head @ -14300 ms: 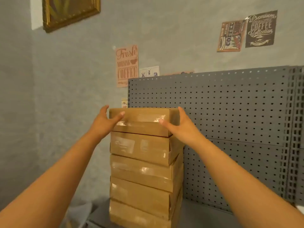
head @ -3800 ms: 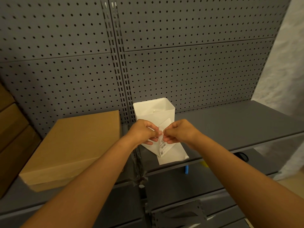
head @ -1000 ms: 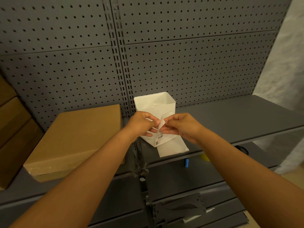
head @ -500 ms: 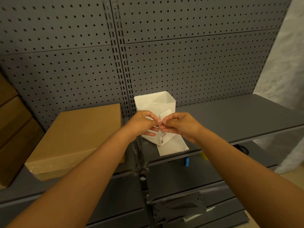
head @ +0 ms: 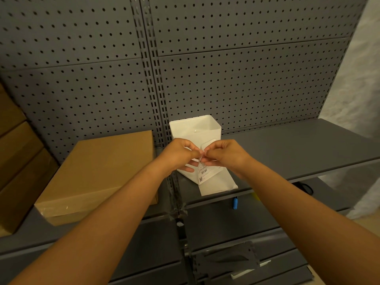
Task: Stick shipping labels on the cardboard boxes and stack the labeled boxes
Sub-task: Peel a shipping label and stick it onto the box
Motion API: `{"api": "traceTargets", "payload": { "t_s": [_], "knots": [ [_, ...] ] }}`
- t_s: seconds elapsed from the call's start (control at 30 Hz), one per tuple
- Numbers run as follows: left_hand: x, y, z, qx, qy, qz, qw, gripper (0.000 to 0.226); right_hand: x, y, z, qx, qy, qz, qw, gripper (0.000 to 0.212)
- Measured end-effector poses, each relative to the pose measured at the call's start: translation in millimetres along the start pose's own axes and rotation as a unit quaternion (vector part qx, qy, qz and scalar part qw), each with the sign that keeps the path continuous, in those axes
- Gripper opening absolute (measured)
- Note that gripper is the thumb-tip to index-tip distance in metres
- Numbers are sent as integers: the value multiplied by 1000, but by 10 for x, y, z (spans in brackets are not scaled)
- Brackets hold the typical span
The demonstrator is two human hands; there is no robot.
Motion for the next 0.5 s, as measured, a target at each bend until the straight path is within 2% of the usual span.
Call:
{"api": "traceTargets", "payload": {
  "t_s": [0.27, 0.37, 0.5],
  "knots": [
    [29, 62, 35, 94, 10, 56, 994, 13, 2, -5, -8, -25, 5, -12, 1000, 12],
    [57, 44, 34, 76, 12, 44, 996, 9, 16, 3, -16, 7, 9, -4, 1000, 8],
    [97, -18, -23, 57, 52, 9, 997, 9, 20, 16, -47, 30, 20, 15, 999, 4]
  ]
}}
Point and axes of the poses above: each hand's wrist, its own x-axis towards the middle knuckle, its own z-axis out of the palm, y = z × x, the point moved 4 cm from there along x, towards the middle knuckle, and after that the axes turned 7 degrees about -x, right-handed, at the moved point
